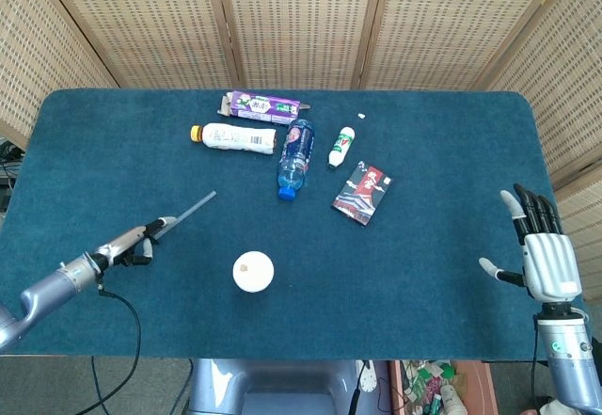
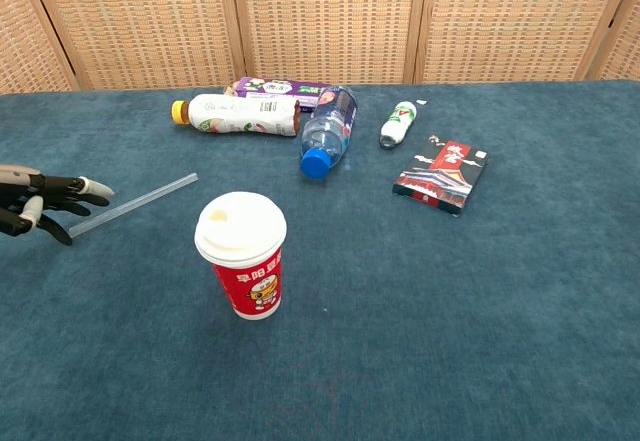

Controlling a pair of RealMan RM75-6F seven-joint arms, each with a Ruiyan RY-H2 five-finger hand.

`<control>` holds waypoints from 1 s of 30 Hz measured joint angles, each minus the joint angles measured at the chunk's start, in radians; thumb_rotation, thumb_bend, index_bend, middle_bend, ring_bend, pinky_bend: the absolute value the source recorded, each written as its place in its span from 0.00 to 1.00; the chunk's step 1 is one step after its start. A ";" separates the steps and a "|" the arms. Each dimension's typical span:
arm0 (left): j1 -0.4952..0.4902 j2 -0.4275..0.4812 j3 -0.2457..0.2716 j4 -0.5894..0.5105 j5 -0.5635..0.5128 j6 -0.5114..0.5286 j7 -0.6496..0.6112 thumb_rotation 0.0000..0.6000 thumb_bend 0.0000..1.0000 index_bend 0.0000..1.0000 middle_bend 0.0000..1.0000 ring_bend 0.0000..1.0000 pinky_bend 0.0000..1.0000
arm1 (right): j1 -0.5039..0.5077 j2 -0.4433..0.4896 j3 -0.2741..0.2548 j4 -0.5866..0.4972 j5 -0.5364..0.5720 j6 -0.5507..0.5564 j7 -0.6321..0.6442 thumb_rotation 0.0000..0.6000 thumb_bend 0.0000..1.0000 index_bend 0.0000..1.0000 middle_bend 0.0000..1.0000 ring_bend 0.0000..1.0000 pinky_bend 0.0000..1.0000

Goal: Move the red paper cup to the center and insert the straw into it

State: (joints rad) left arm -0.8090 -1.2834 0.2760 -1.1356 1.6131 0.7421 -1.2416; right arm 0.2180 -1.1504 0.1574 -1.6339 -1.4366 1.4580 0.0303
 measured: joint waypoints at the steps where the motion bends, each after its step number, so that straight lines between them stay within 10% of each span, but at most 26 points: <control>1: 0.001 -0.004 -0.004 0.017 -0.008 -0.009 -0.003 1.00 1.00 0.00 0.00 0.00 0.00 | 0.000 0.000 0.000 0.000 0.000 0.000 0.000 1.00 0.00 0.00 0.00 0.00 0.00; 14: 0.032 -0.035 -0.082 0.155 -0.074 -0.010 -0.023 1.00 1.00 0.00 0.00 0.00 0.00 | -0.003 0.001 0.002 -0.002 -0.001 -0.003 0.001 1.00 0.00 0.00 0.00 0.00 0.00; 19: 0.043 -0.003 -0.092 0.144 -0.057 0.052 0.025 1.00 0.58 0.00 0.00 0.00 0.00 | -0.003 0.002 0.003 -0.002 -0.001 -0.004 0.006 1.00 0.00 0.00 0.00 0.00 0.00; 30: 0.034 -0.009 -0.162 0.146 -0.060 0.127 0.597 1.00 0.51 0.32 0.00 0.00 0.00 | -0.005 0.004 0.007 -0.005 0.001 -0.005 0.014 1.00 0.00 0.00 0.00 0.00 0.00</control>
State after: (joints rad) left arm -0.7750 -1.2928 0.1141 -0.9894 1.5532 0.8690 -0.6446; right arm 0.2130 -1.1462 0.1640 -1.6390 -1.4358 1.4526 0.0444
